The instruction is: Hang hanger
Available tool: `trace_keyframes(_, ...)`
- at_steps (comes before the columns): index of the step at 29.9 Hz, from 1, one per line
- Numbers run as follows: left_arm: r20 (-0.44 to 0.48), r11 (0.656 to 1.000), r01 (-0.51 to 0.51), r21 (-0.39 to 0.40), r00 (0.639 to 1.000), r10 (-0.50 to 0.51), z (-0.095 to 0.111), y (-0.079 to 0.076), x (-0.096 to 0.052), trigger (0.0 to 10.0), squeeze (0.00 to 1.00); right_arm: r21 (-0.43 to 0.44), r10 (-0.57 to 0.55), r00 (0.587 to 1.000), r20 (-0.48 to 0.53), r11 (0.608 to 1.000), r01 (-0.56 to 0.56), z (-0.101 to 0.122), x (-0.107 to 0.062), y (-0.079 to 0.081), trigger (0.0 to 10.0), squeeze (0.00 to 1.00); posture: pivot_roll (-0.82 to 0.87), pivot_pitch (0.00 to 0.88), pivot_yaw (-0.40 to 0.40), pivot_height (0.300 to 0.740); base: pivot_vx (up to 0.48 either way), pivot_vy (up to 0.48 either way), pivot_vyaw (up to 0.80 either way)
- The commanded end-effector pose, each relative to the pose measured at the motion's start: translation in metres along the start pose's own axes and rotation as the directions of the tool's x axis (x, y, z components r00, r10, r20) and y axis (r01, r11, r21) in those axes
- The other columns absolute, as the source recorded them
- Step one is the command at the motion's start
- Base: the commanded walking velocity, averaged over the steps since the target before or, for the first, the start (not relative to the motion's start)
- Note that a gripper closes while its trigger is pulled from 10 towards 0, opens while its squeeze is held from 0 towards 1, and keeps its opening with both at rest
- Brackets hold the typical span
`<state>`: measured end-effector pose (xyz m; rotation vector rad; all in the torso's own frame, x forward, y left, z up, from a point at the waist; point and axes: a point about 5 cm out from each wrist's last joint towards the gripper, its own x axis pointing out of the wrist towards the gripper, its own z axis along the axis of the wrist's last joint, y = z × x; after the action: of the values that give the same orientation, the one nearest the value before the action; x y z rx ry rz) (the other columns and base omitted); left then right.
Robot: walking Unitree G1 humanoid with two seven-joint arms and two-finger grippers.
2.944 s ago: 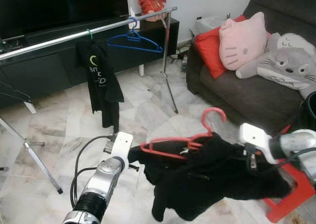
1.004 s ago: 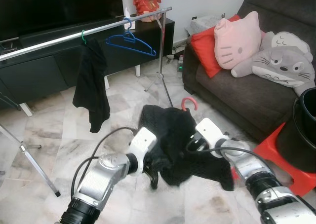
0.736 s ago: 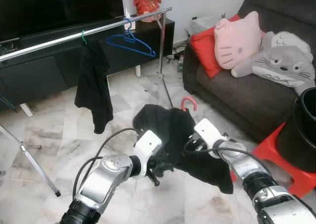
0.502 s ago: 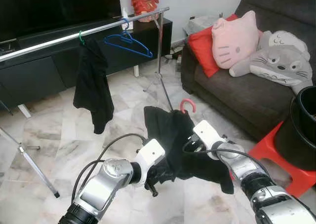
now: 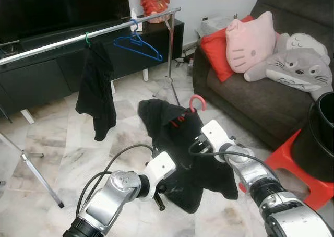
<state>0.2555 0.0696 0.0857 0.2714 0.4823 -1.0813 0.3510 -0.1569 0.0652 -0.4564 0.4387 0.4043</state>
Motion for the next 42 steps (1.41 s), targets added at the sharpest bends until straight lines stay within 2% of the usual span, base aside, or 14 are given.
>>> trace_keyframes(1,-0.003,1.000,0.001,0.014,1.000,-0.001,-0.001,0.000,0.000,10.0,1.00,0.013,-0.032,0.996,0.078,0.999,0.031,0.018,0.001,-0.008,10.0,0.00,0.00,0.000,-0.015,0.740,0.000,0.000,0.00)
trace_keyframes(5,0.022,1.000,-0.002,0.002,1.000,0.002,0.001,0.002,-0.004,10.0,1.00,-0.004,-0.015,0.996,0.093,1.000,0.015,0.019,0.001,-0.007,10.0,0.00,0.00,0.000,-0.015,0.740,0.000,0.000,0.00)
trace_keyframes(11,0.125,0.998,-0.056,-0.012,0.990,0.057,0.008,0.017,-0.024,10.0,1.00,-0.080,0.023,0.985,0.173,0.997,-0.009,0.022,-0.006,-0.015,10.0,0.00,0.00,0.000,-0.023,0.740,0.000,0.000,0.00)
trace_keyframes(12,0.140,0.998,-0.058,-0.015,0.988,0.060,0.008,0.021,-0.031,10.0,1.00,-0.084,0.072,0.979,0.189,0.995,-0.057,0.021,-0.008,-0.015,10.0,0.00,0.00,0.000,-0.025,0.740,0.000,0.000,0.00)
trace_keyframes(15,0.160,0.994,-0.102,-0.025,0.982,0.105,0.008,0.035,-0.050,10.0,1.00,-0.186,0.254,0.948,0.190,0.958,-0.219,0.013,-0.017,-0.012,10.0,0.00,0.00,0.000,-0.031,0.740,0.000,0.000,0.00)
trace_keyframes(17,0.159,0.994,-0.111,-0.021,0.981,0.113,0.007,0.037,-0.054,10.0,1.00,-0.193,0.278,0.943,0.183,0.951,-0.243,0.011,-0.019,-0.013,10.0,0.00,0.00,0.000,-0.031,0.740,0.000,0.000,0.00)
trace_keyframes(21,0.214,0.991,-0.134,-0.016,0.968,0.134,0.015,0.050,-0.081,10.0,1.00,-0.281,0.436,0.897,0.078,0.872,-0.400,-0.009,-0.034,-0.023,10.0,0.00,0.00,0.000,-0.036,0.740,0.000,0.000,0.00)
trace_keyframes(24,0.222,0.993,-0.119,-0.004,0.968,0.116,0.017,0.052,-0.087,10.0,1.00,-0.295,0.477,0.878,0.052,0.847,-0.442,-0.012,-0.039,-0.027,10.0,0.00,0.00,0.000,-0.038,0.740,0.000,0.000,0.00)
trace_keyframes(29,0.250,0.995,-0.104,0.012,0.963,0.097,0.024,0.055,-0.091,10.0,1.00,-0.325,0.536,0.843,0.035,0.804,-0.498,-0.015,-0.043,-0.027,10.0,0.00,0.00,0.000,-0.038,0.740,0.000,0.000,0.00)
trace_keyframes(31,0.257,0.999,-0.023,0.029,0.966,0.015,0.028,0.048,-0.089,10.0,1.00,-0.328,0.613,0.788,0.056,0.757,-0.566,-0.013,-0.045,-0.020,10.0,0.00,0.00,0.000,-0.041,0.740,0.000,0.000,0.00)
trace_keyframes(34,0.254,0.999,0.011,0.031,0.967,-0.019,0.028,0.044,-0.085,10.0,1.00,-0.319,0.655,0.753,0.067,0.729,-0.605,-0.011,-0.046,-0.014,10.0,0.00,0.00,0.000,-0.045,0.740,0.000,0.000,0.00)
trace_keyframes(35,0.236,0.999,0.027,0.039,0.971,-0.036,0.026,0.042,-0.081,10.0,1.00,-0.335,0.691,0.720,0.064,0.695,-0.636,-0.010,-0.047,-0.009,10.0,0.00,0.00,0.000,-0.045,0.740,0.000,0.000,0.00)
trace_keyframes(38,0.223,0.998,0.032,0.044,0.974,-0.041,0.025,0.041,-0.077,10.0,1.00,-0.352,0.705,0.706,0.061,0.677,-0.646,-0.009,-0.048,-0.006,10.0,0.00,0.00,0.000,-0.046,0.740,0.000,0.000,0.00)
trace_keyframes(42,0.214,0.998,0.042,0.051,0.975,-0.052,0.024,0.039,-0.073,10.0,1.00,-0.386,0.748,0.661,0.050,0.625,-0.678,-0.006,-0.050,-0.001,10.0,0.00,-0.01,0.000,-0.049,0.740,0.000,0.000,0.00)
